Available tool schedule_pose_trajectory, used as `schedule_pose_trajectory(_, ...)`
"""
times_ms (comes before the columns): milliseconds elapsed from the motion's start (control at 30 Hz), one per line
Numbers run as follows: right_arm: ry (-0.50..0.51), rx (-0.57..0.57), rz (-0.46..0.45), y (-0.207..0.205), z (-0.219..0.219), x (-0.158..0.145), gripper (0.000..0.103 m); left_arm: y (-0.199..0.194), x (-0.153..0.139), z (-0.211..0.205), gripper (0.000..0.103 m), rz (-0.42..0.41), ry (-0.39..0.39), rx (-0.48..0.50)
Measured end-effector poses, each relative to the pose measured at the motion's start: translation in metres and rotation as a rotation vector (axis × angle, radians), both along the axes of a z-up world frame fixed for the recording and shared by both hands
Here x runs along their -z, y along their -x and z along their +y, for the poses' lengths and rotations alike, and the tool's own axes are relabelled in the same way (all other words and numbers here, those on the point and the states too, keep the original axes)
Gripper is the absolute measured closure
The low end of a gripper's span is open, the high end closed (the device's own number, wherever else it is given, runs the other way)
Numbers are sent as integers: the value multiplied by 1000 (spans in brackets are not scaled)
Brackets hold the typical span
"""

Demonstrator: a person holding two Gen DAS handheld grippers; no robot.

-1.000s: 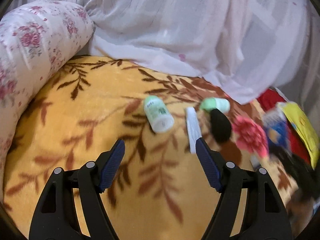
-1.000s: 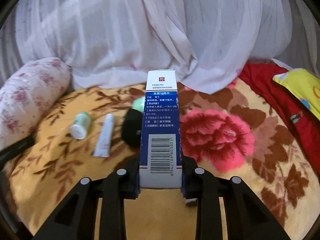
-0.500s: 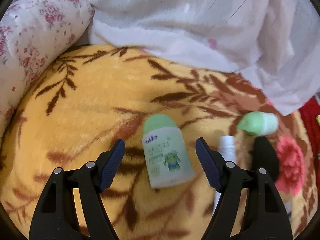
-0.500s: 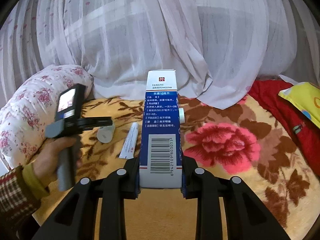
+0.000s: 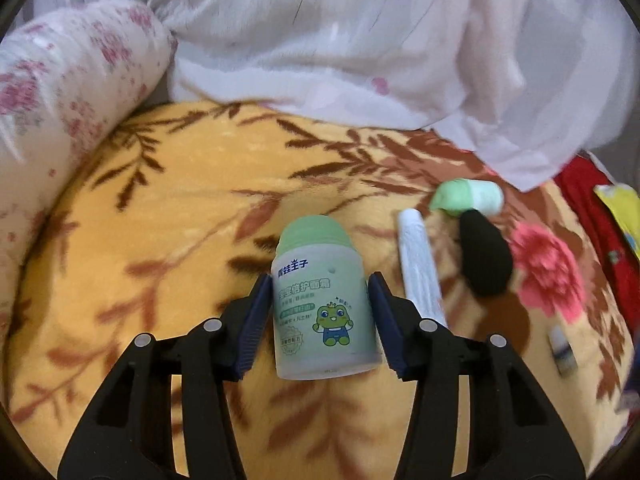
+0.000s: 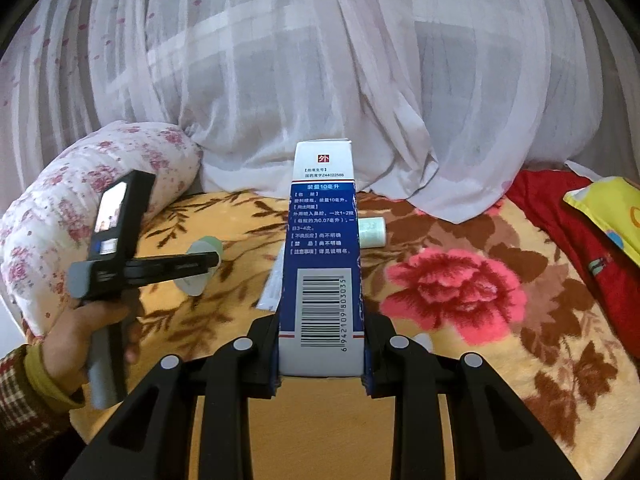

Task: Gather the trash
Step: 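Carry the bottle and box over the orange bin and open both tools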

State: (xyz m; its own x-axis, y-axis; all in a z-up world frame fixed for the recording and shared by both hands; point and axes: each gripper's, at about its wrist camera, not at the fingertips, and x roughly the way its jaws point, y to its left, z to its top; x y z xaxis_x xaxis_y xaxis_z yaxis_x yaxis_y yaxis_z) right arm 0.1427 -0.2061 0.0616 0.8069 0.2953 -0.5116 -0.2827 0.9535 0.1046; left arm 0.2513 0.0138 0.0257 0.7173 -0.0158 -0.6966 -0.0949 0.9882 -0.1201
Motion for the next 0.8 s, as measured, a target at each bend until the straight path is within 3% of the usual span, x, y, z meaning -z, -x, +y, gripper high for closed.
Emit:
schedule_pose_trajectory(233, -20, -74, 39, 58, 17, 1, 74, 98, -23, -2, 54, -25, -8, 96)
schedule_pose_trajectory(400, -28, -179, 133, 113, 28, 13, 74, 178, -23, -7, 54, 4, 7, 192)
schedule_pose_trajectory(600, 12, -298, 294, 170, 44, 43, 74, 255, 4, -15, 54, 90, 47, 283)
schedule_pose_trajectory(800, 3, -355, 474, 195, 56, 89, 74, 302, 43, -19, 54, 213, 72, 330)
